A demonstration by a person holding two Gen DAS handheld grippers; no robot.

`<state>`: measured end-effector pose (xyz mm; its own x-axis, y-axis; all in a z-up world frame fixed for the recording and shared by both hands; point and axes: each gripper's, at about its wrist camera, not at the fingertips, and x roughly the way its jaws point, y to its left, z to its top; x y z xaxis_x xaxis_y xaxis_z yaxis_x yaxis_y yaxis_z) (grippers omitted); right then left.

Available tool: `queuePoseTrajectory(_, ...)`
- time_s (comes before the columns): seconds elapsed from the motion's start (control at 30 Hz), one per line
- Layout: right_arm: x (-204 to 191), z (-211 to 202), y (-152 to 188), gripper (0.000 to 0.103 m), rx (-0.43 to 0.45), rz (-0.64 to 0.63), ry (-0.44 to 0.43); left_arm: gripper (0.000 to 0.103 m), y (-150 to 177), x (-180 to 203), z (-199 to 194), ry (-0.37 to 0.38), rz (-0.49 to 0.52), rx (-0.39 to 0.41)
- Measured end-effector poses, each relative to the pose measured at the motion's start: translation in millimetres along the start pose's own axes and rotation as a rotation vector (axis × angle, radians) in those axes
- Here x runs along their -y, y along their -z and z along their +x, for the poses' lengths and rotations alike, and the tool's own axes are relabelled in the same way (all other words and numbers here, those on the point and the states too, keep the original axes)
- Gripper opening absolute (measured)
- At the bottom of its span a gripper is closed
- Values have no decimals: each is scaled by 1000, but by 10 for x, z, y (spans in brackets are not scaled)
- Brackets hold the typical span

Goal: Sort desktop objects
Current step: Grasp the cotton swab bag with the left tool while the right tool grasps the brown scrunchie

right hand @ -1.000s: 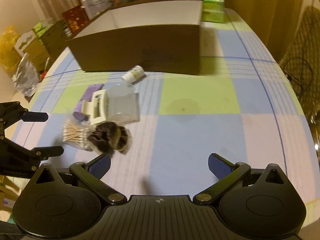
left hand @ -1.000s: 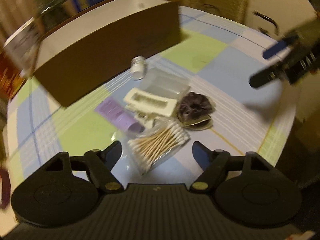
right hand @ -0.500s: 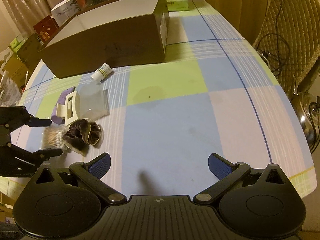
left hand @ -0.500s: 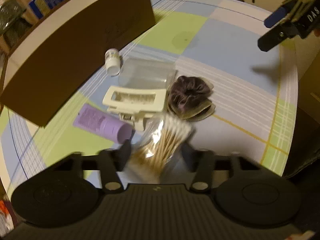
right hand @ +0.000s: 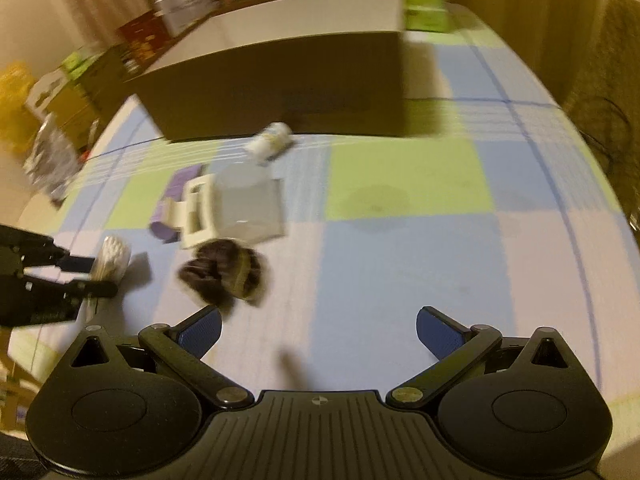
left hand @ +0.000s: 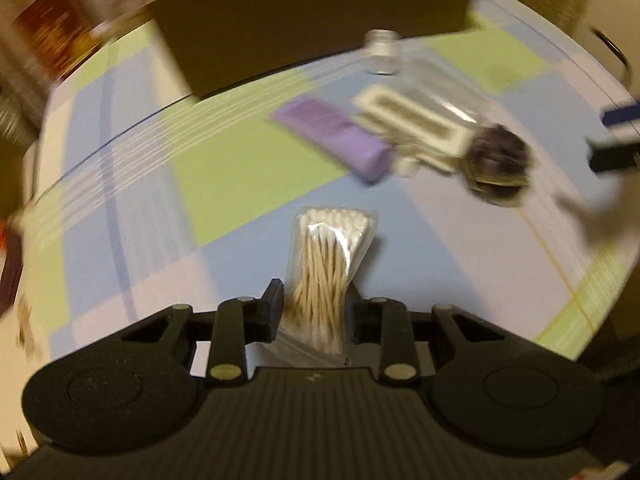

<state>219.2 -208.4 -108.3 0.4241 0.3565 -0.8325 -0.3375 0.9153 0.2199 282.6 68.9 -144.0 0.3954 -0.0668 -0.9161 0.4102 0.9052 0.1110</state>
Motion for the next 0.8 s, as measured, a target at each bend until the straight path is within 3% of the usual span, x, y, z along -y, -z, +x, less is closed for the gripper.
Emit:
queuePoseTrajectory(0.27, -401, 269, -101, 101, -4, -142, -96, 28, 118, -343, -83, -66, -175, -27)
queuePoseTrajectory(0.33, -467, 364, -121, 101, 1, -166, -105, 41, 114, -366, -83, -59, -202, -20)
queuePoseTrajectory(0.53, -627, 653, -123, 100, -6, -250, -97, 58, 110, -401, -68, -51, -221, -14)
queuePoseTrajectory(0.8, -681, 863, -121, 81, -12, -311, -49, 59, 85, -468, 45, -55, -230, -36)
